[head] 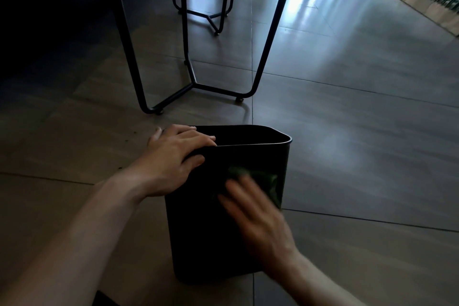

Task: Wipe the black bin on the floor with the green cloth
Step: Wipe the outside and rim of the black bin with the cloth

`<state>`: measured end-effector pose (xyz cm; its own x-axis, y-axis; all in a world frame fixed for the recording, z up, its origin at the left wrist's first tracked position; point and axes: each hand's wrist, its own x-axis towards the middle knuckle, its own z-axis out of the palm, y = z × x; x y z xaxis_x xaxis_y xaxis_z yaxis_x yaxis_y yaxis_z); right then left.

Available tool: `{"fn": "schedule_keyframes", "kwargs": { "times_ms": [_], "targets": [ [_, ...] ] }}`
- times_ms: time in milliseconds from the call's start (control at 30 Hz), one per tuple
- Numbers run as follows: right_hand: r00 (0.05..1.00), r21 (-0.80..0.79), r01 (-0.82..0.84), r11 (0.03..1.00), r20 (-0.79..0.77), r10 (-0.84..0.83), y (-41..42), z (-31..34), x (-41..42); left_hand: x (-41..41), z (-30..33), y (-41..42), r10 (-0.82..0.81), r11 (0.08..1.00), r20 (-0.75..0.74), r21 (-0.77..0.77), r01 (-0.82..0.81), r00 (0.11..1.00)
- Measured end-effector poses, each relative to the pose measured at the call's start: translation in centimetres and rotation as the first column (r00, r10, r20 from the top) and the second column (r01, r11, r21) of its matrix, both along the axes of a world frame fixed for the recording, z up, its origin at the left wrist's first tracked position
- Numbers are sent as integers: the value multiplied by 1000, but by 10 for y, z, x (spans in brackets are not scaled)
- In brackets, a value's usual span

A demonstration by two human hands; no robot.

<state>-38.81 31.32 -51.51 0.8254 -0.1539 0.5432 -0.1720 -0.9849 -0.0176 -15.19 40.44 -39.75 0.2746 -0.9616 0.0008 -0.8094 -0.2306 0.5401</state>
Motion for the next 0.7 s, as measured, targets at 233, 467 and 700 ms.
{"fn": "schedule_keyframes", "kwargs": {
  "times_ms": [233, 467, 700],
  "targets": [
    [932, -179, -288, 941, -278, 233, 23, -11, -3, -4, -1, 0, -1, 1000, 10, -11, 1, 1000],
    [996, -87, -93, 992, -26, 91, 26, 3, 30, -3, 0, -1, 1, 1000, 16, -17, -1, 1000],
    [831, -258, -423, 869, -493, 258, 41, -32, -19, -3, -3, 2, -21, 1000, -4, -20, 21, 1000]
  ]
}}
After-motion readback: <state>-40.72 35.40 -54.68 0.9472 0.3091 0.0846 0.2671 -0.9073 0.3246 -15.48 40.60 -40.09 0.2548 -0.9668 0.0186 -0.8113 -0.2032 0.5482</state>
